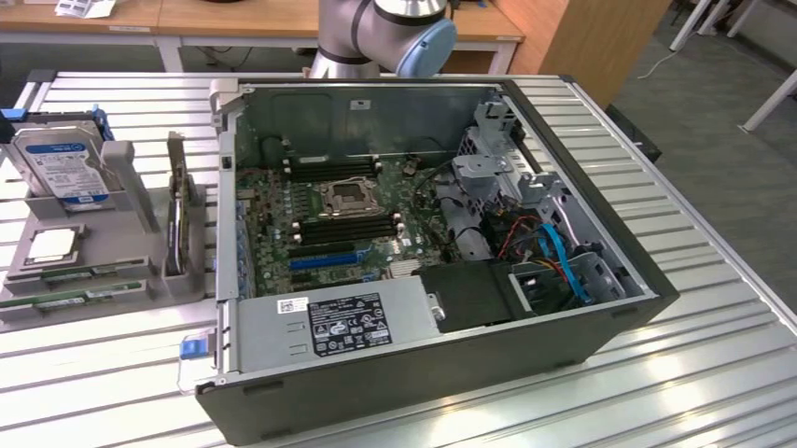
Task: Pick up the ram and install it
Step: 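Pick up the ram and move it above insertion slot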
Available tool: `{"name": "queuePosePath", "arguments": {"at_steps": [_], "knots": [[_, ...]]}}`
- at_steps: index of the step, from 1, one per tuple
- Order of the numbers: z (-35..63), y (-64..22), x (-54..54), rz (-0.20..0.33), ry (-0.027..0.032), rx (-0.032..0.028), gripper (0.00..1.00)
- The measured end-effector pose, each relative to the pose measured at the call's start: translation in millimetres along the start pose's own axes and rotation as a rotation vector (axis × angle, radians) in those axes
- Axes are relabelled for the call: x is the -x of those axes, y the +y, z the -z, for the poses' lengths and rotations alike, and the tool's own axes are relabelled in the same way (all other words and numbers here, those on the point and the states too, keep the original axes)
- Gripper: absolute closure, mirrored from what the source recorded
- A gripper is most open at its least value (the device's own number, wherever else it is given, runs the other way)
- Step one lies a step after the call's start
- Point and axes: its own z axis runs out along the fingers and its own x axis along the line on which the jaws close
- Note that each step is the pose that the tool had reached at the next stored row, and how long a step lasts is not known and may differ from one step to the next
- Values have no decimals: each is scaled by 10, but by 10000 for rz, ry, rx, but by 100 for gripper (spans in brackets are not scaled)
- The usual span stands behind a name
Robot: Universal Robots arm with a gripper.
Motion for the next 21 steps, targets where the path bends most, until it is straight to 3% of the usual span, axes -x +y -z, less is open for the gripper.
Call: {"name": "queuePosePath", "arguments": {"at_steps": [21], "knots": [[-2,1,0,69,-1,-65,90]]}}
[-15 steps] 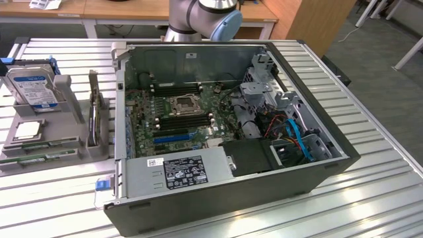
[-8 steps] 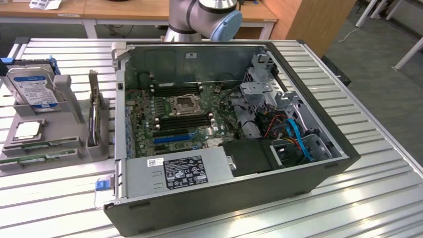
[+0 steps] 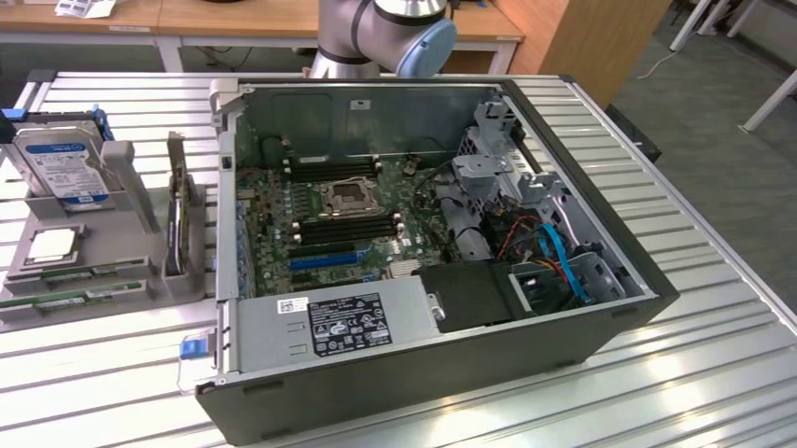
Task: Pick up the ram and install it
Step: 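Pick up the ram and move it above insertion slot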
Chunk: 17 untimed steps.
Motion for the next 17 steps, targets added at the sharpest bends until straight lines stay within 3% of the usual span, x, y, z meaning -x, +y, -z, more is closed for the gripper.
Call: {"name": "queuePosePath", "arguments": {"at_steps": [4,8,17], "knots": [[0,0,0,0,0,-4,90],[0,0,0,2,-2,-46,90],[0,0,0,1,-1,-47,90]]}}
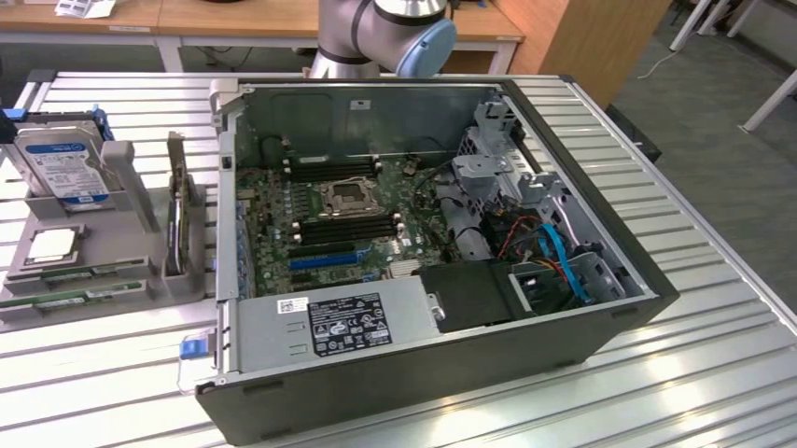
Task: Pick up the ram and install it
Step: 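Pick up the ram and move it above insertion slot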
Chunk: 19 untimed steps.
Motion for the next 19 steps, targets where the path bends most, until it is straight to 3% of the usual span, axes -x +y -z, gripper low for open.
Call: {"name": "queuePosePath", "arguments": {"at_steps": [5,10,14,19], "knots": [[0,0,0,0,-1,0,89],[0,0,0,0,0,0,71],[-7,0,0,0,-8,-1,71],[-83,-2,-2,1,-26,1,71]]}}
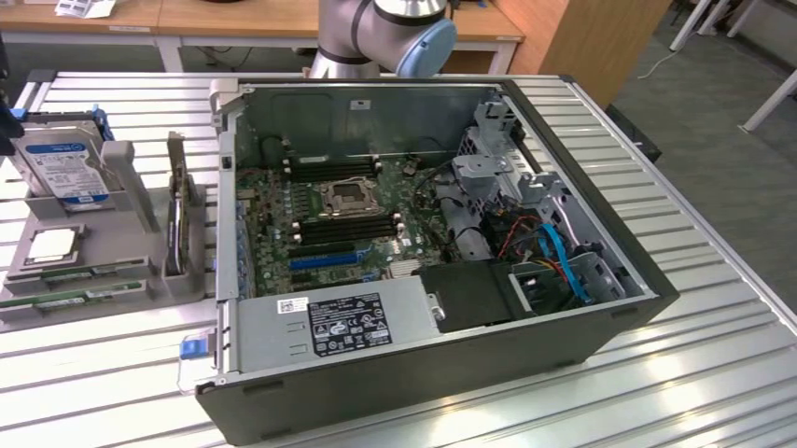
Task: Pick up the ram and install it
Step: 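Pick up the ram and move it above insertion slot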
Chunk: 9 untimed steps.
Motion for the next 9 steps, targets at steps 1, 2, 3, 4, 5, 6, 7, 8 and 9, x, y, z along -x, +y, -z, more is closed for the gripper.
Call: {"name": "queuePosePath", "arguments": {"at_steps": [1,2,3,4,5,6,7,8,9], "knots": [[-18,-1,0,0,-1,0,71],[-37,-1,-1,0,-1,-1,71],[-55,-2,-1,0,-2,-1,71],[-73,-3,-2,0,-3,-1,71],[-92,-3,-2,0,-7,-3,71],[-109,-3,-3,0,-8,-2,71],[-127,-4,-3,0,-10,-2,71],[-147,-5,-4,0,-13,-2,71],[-165,-5,-4,0,-13,-2,71]]}}
